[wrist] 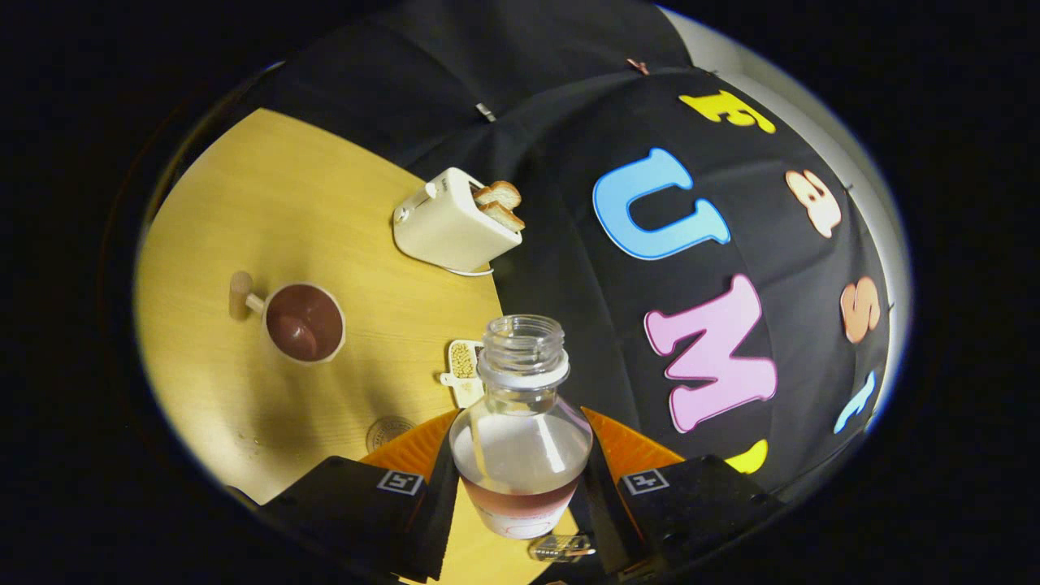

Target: Take the bottle from table, then pour the juice into the cup, finally place the bottle on the coaster

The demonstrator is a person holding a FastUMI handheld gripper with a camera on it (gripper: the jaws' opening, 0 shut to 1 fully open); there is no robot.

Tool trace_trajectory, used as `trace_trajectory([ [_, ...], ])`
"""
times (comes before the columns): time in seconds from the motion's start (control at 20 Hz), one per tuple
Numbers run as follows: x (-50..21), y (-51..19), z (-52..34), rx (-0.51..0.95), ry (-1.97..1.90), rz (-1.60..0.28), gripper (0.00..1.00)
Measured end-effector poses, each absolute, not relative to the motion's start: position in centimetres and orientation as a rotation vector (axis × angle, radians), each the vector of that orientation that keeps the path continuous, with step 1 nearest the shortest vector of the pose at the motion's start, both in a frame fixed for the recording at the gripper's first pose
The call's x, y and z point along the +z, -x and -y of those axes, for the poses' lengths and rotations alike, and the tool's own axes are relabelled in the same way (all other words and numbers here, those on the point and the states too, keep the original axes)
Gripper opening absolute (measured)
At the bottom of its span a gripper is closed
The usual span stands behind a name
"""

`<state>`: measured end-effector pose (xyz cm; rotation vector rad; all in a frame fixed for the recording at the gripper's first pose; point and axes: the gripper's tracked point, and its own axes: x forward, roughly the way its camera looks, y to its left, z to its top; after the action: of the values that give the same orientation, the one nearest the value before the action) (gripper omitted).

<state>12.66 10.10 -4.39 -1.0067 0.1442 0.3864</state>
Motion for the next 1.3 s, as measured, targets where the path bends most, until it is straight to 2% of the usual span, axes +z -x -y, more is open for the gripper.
trace_trajectory([
  [0.65, -1.5, -14.1, -7.6, 0.377, 0.295, -0.150, 0.73],
  [1.3, -10.9, -19.8, -7.0, 0.378, 0.082, -0.154, 0.74],
])
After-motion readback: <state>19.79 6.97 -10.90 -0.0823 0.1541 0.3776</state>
